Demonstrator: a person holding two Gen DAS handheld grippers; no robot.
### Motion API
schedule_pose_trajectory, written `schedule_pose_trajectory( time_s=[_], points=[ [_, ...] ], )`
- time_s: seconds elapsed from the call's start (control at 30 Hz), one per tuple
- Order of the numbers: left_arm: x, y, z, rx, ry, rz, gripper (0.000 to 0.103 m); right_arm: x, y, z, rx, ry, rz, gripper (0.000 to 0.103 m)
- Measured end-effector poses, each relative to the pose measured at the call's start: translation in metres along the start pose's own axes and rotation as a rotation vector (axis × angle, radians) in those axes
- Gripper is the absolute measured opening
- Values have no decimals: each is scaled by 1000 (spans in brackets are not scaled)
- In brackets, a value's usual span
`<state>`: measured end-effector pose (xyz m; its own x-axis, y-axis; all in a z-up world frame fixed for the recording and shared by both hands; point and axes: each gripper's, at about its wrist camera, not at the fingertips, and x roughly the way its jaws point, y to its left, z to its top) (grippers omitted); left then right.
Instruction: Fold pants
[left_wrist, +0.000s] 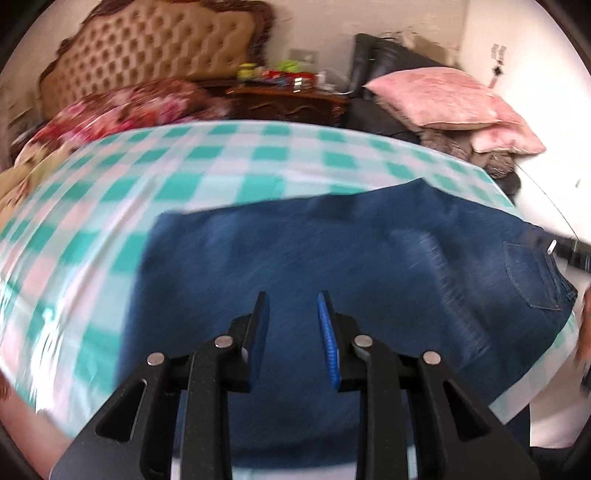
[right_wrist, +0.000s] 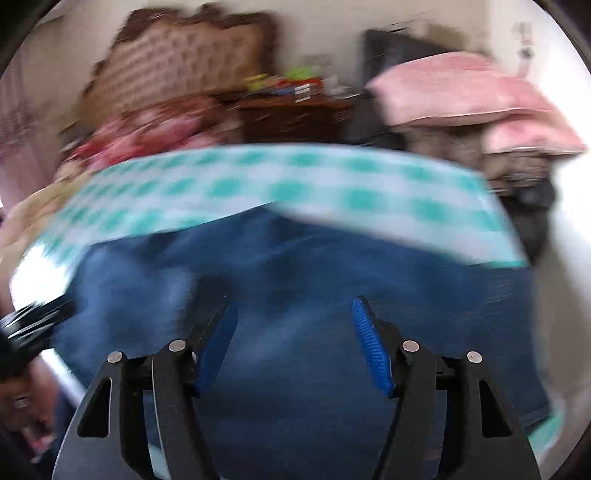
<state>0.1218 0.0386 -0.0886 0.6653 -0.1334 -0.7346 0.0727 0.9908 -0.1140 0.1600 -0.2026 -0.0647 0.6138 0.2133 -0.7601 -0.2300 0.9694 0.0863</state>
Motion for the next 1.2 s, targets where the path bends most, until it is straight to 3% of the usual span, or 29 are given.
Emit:
schedule_pose_trajectory(
  time_s=[0.13,0.27,0.4,0.43,0.53,0.7,0.93,1.0,1.2],
  points=[
    [32,-14,25,40,43,-45,27,34,55,-11,-64,57,-16,56],
    [68,-11,42,86,137,11,27,60,68,-27,-91,131,-50,49],
    [77,27,53,31,125,114,27,59,67,-29,-82,126,-45,49],
    [76,46,56,-20,120,162,27,60,67,-28,-83,126,-50,49],
    [57,84,54,-111,85,167,27,60,67,-30,-80,124,-56,49],
    [21,98,21,-107,46,113,27,62,68,-28,-73,146,-64,50],
    [-3,109,-37,-110,50,133,30,63,72,-23,-83,184,-97,52],
    [-9,116,-40,-127,36,144,36,62,72,-20,-77,191,-103,52],
    [-33,136,-38,-185,-13,173,37,47,81,10,-45,93,-129,55]
  ],
)
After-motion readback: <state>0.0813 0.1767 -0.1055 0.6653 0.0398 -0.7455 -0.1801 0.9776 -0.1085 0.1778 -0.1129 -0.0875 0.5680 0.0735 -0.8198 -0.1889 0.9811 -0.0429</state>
